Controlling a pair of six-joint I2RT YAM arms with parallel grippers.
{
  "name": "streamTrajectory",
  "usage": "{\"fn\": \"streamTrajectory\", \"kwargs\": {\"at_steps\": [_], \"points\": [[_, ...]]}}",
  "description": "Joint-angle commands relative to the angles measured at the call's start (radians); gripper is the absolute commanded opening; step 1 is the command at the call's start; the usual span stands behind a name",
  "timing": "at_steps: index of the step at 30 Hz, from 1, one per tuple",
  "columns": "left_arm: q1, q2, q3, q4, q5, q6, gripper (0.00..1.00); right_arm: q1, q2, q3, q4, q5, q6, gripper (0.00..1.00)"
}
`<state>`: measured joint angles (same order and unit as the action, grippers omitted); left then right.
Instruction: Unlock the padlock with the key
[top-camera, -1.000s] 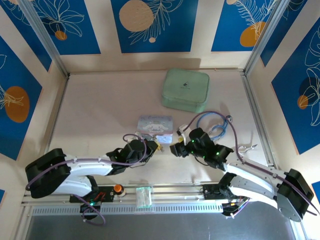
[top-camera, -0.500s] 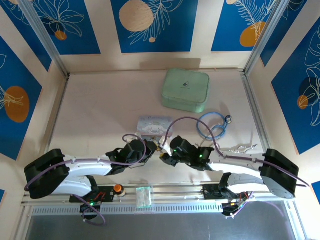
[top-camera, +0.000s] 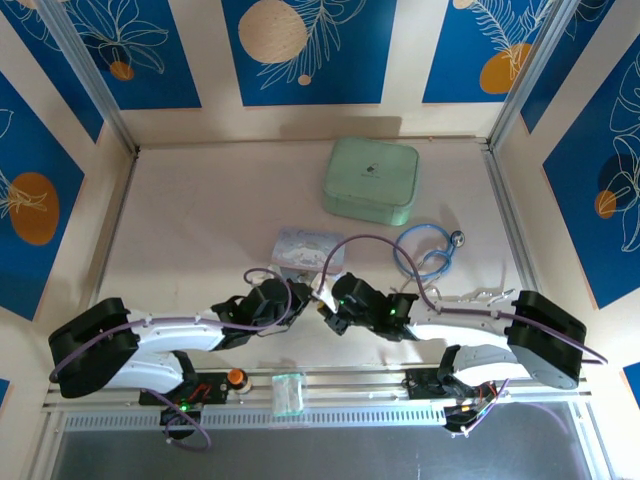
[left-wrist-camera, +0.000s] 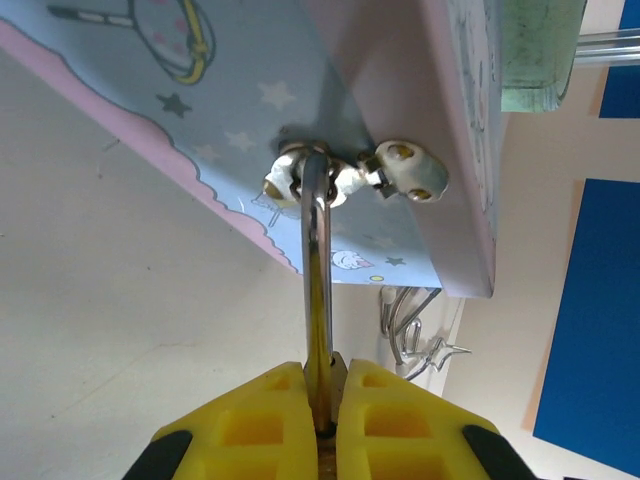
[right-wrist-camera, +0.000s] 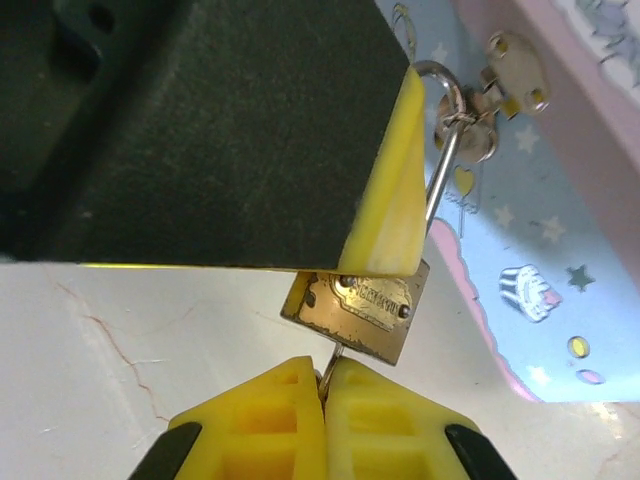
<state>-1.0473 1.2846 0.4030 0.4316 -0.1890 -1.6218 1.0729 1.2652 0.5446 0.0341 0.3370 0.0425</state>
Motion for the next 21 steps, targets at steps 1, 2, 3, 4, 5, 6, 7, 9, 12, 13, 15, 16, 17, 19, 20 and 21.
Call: {"fn": "streamTrajectory", "kwargs": {"at_steps": [1,2,3,4,5,6,7,9,12,13,15,16,17,19,20,21], "points": [[-0.003,-0.006,0.024,0.088,0.038,-0.001,0.0,-0.045,-0.015,0.012,0.057,-0.128,0.061,0.02],[-0.003,-0.007,0.021,0.09,0.039,-0.003,0.0,-0.067,-0.027,0.002,0.069,-0.18,0.08,0.02],[-0.003,-0.009,0.015,0.091,0.04,-0.004,0.0,-0.088,-0.033,-0.008,0.08,-0.226,0.1,0.02],[-0.003,-0.01,0.009,0.094,0.039,-0.007,0.0,-0.111,-0.043,-0.02,0.09,-0.273,0.125,0.01],[-0.003,-0.01,0.0,0.098,0.037,-0.011,0.0,-0.135,-0.053,-0.035,0.107,-0.325,0.15,0.01],[-0.003,-0.01,-0.006,0.105,0.036,-0.012,0.0,-0.158,-0.058,-0.05,0.125,-0.37,0.172,0.01],[-0.003,-0.009,-0.013,0.111,0.033,-0.012,0.0,-0.183,-0.064,-0.065,0.146,-0.419,0.197,0.01],[-0.003,-0.008,-0.021,0.107,0.028,-0.011,0.0,-0.222,-0.067,-0.086,0.163,-0.479,0.232,0.0],[-0.002,-0.004,-0.024,0.087,0.022,0.0,0.03,-0.234,-0.073,-0.108,0.182,-0.502,0.256,0.0],[-0.003,-0.004,-0.023,0.08,0.02,0.006,0.05,-0.235,-0.076,-0.117,0.196,-0.509,0.269,0.0],[-0.003,0.001,-0.02,0.067,0.017,0.018,0.09,-0.242,-0.079,-0.13,0.229,-0.53,0.298,0.0],[-0.003,0.005,-0.02,0.064,0.016,0.018,0.1,-0.244,-0.077,-0.135,0.24,-0.535,0.31,0.0],[-0.003,0.01,-0.022,0.067,0.014,0.019,0.13,-0.242,-0.076,-0.137,0.247,-0.537,0.316,0.0],[-0.003,0.015,-0.031,0.065,0.011,0.021,0.17,-0.235,-0.065,-0.134,0.24,-0.525,0.315,0.0],[-0.003,0.018,-0.033,0.065,0.012,0.023,0.21,-0.228,-0.056,-0.129,0.231,-0.511,0.311,0.0],[-0.003,0.022,-0.033,0.063,0.017,0.027,0.23,-0.223,-0.047,-0.124,0.225,-0.505,0.311,0.0]]}}
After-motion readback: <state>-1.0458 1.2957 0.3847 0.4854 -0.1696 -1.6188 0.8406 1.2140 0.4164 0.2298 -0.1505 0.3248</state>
